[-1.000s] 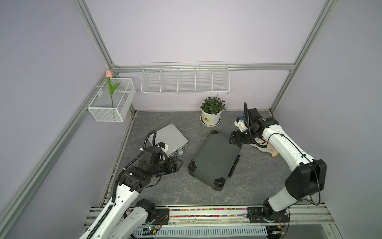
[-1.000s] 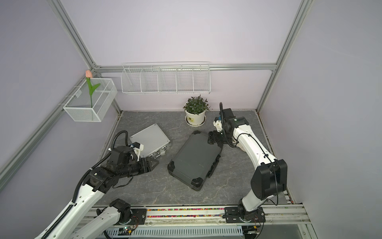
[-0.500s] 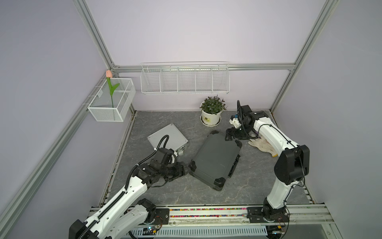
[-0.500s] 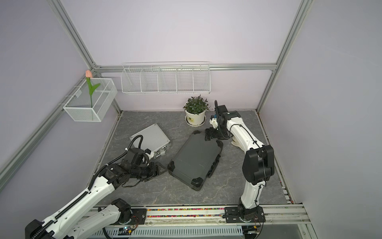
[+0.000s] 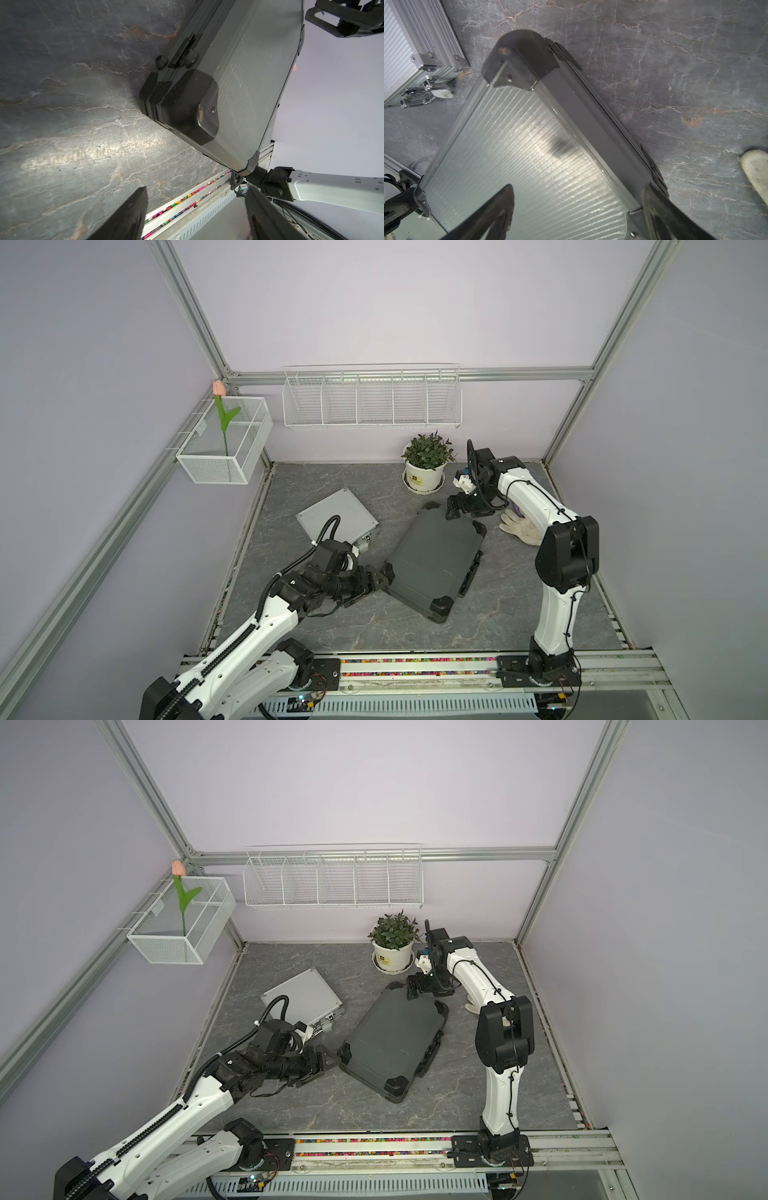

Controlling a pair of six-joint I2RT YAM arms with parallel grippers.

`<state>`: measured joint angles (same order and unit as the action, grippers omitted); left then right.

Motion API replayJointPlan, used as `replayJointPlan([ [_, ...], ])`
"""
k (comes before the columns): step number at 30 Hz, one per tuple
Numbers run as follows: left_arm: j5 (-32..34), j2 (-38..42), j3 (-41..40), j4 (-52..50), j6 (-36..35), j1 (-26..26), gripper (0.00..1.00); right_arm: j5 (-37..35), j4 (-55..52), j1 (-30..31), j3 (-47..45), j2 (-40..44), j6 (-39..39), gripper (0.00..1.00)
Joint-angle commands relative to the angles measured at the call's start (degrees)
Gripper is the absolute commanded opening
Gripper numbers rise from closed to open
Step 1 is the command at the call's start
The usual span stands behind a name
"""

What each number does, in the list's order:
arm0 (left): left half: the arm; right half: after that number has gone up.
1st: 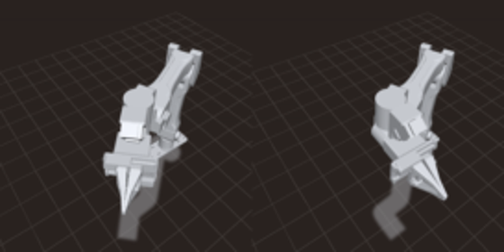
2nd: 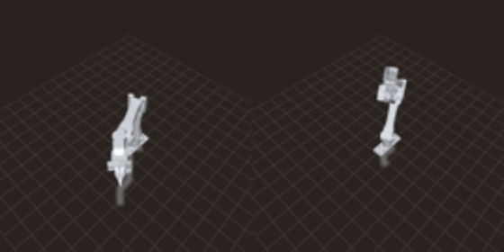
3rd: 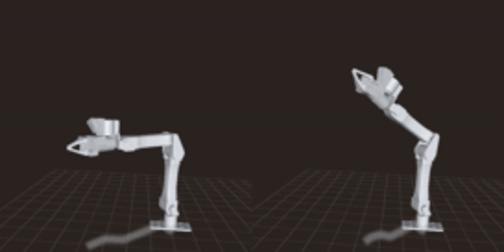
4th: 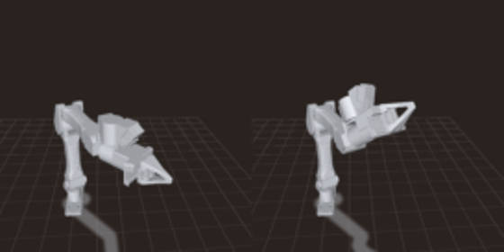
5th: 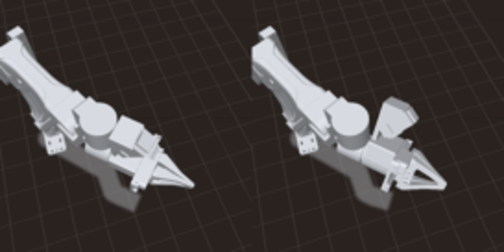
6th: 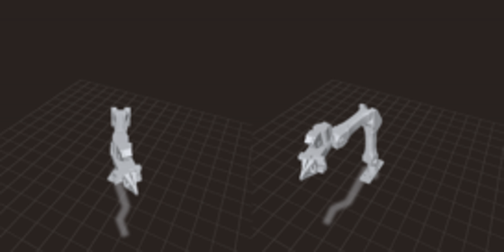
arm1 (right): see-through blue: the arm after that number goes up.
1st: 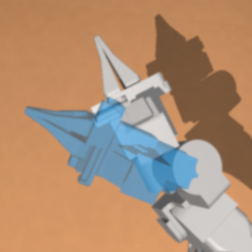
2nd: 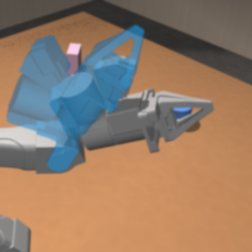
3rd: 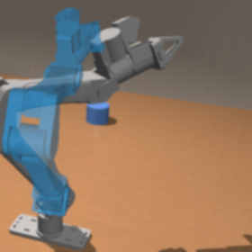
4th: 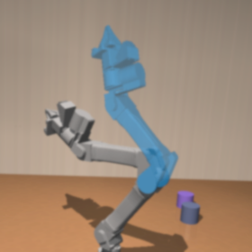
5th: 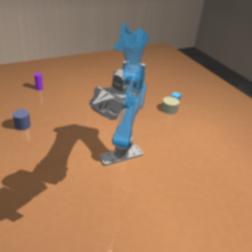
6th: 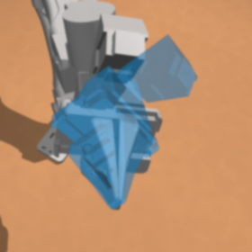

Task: Open the poker set cases
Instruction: Adjust the poker set case at the center of the board.

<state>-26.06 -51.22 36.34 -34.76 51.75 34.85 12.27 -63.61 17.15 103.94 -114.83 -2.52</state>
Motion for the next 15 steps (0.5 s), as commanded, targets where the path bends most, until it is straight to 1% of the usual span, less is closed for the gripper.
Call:
replayJointPlan([
  [1,-1.2,-0.1,-0.9,1.6,1.8,0.3,0.77,2.3,-1.8,-0.2,1.2,-1.2,1.4,0.97],
  [15,-3.0,-0.1,-3.5,5.2,4.7,0.5,0.80,5.2,0.3,-0.4,-3.4,-1.6,1.5,0.98],
])
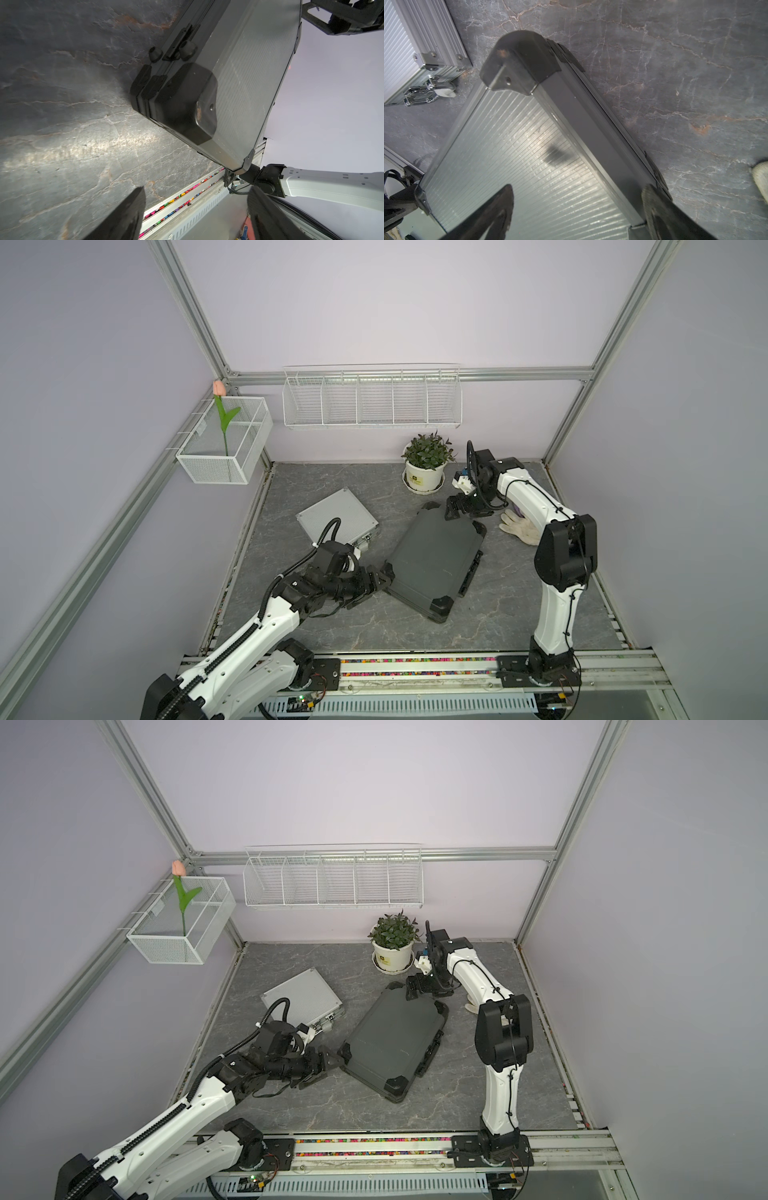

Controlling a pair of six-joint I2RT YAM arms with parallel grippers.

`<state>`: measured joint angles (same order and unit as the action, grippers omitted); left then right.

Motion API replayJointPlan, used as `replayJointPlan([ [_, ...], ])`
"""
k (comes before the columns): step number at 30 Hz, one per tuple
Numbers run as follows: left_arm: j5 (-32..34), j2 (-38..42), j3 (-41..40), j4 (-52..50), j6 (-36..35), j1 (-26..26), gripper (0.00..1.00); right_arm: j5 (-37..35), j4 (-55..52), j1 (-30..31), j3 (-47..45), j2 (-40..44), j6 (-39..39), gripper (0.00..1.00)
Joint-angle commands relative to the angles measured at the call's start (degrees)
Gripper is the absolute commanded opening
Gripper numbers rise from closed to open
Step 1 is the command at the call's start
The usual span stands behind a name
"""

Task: Open the poker set cases
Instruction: Adjust the poker set case at the center of the board.

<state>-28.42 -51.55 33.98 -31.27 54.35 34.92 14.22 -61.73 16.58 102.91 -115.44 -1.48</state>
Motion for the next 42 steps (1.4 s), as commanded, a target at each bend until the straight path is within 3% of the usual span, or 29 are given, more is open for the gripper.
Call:
replayJointPlan([
  [1,-0.8,0.2,-1.4,2.1,2.5,0.4,0.80,3.3,-1.5,0.2,-2.8,-0.9,0.4,0.98],
  [10,-1.9,-1.1,-1.3,3.8,3.1,0.3,0.81,3.4,-0.7,-0.1,-4.5,-0.9,0.4,0.98],
  [20,-1.8,-9.1,1.5,8.5,1.3,0.3,0.81,5.6,2.4,-0.2,-8.7,0.0,-1.1,0.97],
  [36,-3.5,-17.6,6.3,13.0,0.7,0.3,0.81,9.1,16.1,-0.5,-28.1,9.9,-7.3,0.94],
  [42,-3.5,-19.6,8.0,13.3,0.2,0.3,0.81,9.9,17.4,-0.4,-31.6,11.9,-8.5,0.93],
])
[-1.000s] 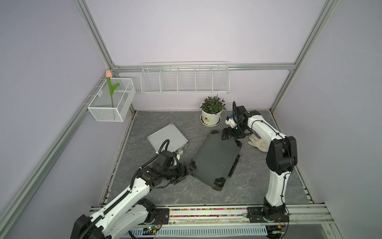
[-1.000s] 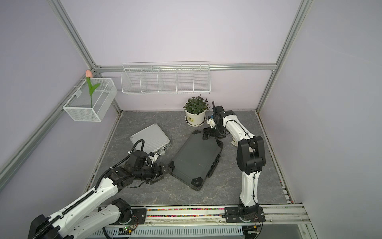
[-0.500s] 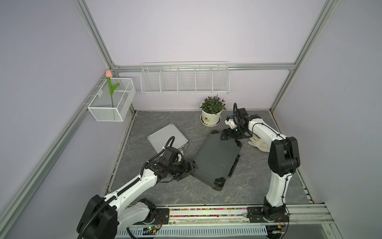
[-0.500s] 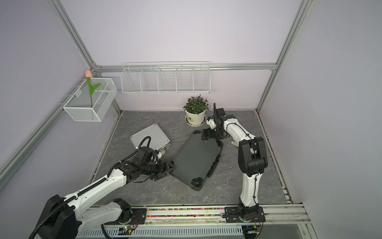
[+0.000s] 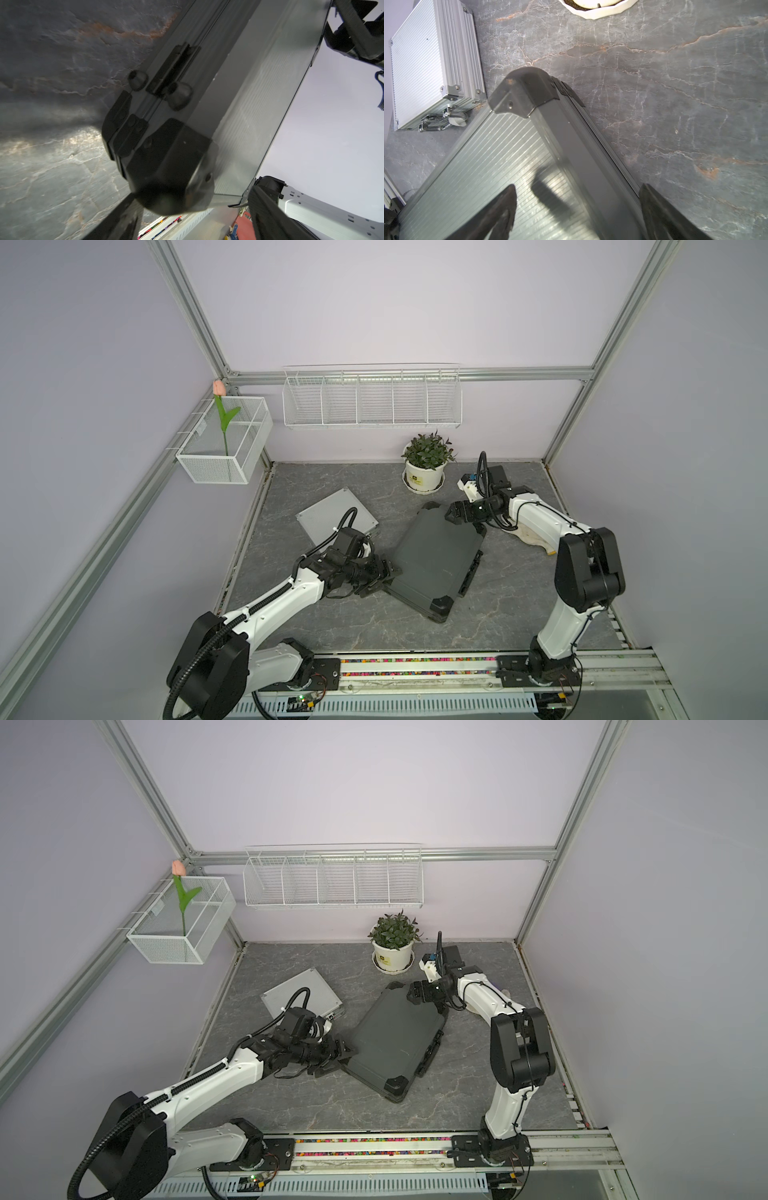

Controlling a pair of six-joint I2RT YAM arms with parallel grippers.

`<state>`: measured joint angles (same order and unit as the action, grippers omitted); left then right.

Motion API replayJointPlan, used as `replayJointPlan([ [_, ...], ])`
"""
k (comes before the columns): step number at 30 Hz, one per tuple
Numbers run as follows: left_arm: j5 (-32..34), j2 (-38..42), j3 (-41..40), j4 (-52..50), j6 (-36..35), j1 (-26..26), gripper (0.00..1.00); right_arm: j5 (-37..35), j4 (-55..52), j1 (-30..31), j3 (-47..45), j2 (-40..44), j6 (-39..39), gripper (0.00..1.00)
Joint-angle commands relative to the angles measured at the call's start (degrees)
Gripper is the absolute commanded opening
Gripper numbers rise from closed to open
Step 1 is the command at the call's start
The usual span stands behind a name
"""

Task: Open the poker set cases
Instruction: Adjust the poker set case at the center of the board.

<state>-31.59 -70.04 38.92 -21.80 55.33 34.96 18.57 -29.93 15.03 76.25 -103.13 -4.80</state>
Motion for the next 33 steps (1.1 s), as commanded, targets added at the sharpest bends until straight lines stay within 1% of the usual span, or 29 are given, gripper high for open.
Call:
replayJointPlan([
  [1,-0.5,-1.8,3.5,4.0,-0.9,0.3,0.81,5.8,-13.9,1.1,-5.6,0.2,-5.5,0.93],
  [11,0.1,-8.5,9.6,3.8,-3.6,0.0,0.81,7.8,-11.1,1.1,-12.0,4.8,-7.5,0.91],
  [20,-0.3,-13.8,14.4,2.9,-6.3,-2.7,0.81,8.6,-8.6,1.7,-18.5,9.3,-9.7,0.89],
  [27,-1.1,-18.3,20.6,-1.1,-11.3,-5.8,0.80,9.3,-4.6,3.1,-24.5,15.5,-13.9,0.88],
  [30,-0.8,-19.9,23.6,-2.7,-13.1,-6.2,0.80,9.5,-3.3,3.9,-25.5,18.0,-15.4,0.88],
  [33,-0.4,-20.8,26.0,-4.6,-15.1,-6.2,0.80,10.1,-1.6,5.1,-28.5,19.7,-16.7,0.88],
])
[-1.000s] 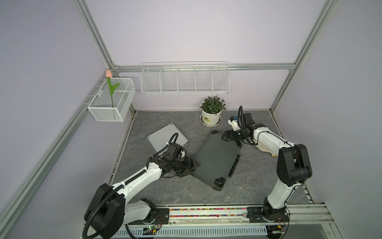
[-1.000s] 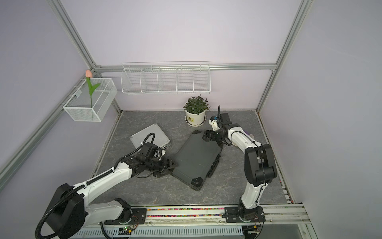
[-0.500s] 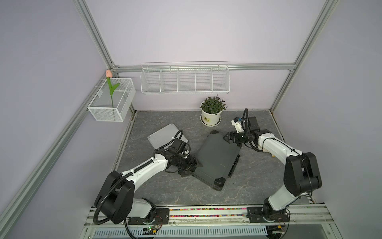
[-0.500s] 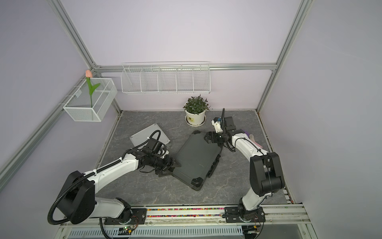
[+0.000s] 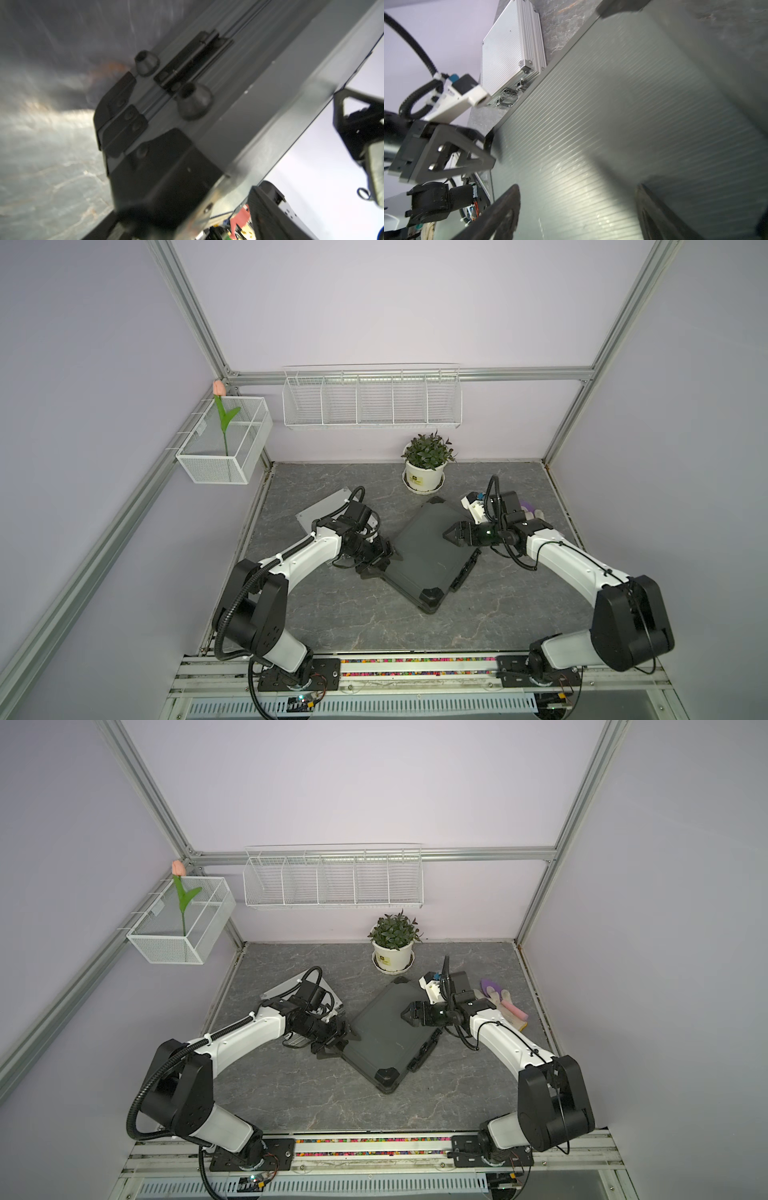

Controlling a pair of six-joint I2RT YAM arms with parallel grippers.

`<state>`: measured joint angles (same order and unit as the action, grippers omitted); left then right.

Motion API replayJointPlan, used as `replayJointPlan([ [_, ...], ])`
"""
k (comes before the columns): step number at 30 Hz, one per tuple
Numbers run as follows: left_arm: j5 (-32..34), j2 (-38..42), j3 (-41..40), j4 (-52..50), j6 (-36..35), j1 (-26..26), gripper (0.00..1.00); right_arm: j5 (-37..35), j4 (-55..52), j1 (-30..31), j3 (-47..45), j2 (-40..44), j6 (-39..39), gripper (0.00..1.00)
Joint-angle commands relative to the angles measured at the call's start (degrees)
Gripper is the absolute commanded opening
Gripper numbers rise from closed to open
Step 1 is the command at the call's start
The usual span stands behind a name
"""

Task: Open the poker set cases
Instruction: Adjust the poker set case at the center of the board.

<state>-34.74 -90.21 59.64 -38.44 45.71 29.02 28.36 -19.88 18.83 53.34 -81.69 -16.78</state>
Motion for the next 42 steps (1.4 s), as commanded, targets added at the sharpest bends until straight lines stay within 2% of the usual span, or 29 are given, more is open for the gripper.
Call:
replayJointPlan([
  [1,3.2,-0.8,5.8,11.3,-6.2,-0.3,0.81,0.5,-11.1,1.7,-6.1,-1.3,-5.2,0.88],
  [7,4.3,-0.9,6.7,10.2,-7.8,-2.4,0.81,0.7,-9.8,2.2,-8.1,-0.3,-6.1,0.88],
  [13,4.8,0.3,8.6,7.2,-10.0,-5.8,0.81,-2.5,-12.2,1.6,-5.4,-0.2,-4.8,0.89],
  [23,9.2,10.4,5.4,3.0,-12.0,-7.9,0.83,-6.3,-15.9,-5.0,-3.3,6.4,-3.9,0.95],
  [32,9.9,19.5,-2.1,3.3,-8.3,-7.9,0.84,-7.5,-16.6,-9.6,-2.5,6.4,-1.4,0.96],
  [37,6.9,20.9,-7.9,8.8,-3.3,-7.8,0.84,-7.5,-16.4,-10.0,-0.7,3.2,-0.4,0.95],
  [42,6.3,22.9,-10.6,9.1,-1.4,-7.3,0.84,-11.3,-16.2,-10.1,3.8,3.4,-0.4,0.96],
])
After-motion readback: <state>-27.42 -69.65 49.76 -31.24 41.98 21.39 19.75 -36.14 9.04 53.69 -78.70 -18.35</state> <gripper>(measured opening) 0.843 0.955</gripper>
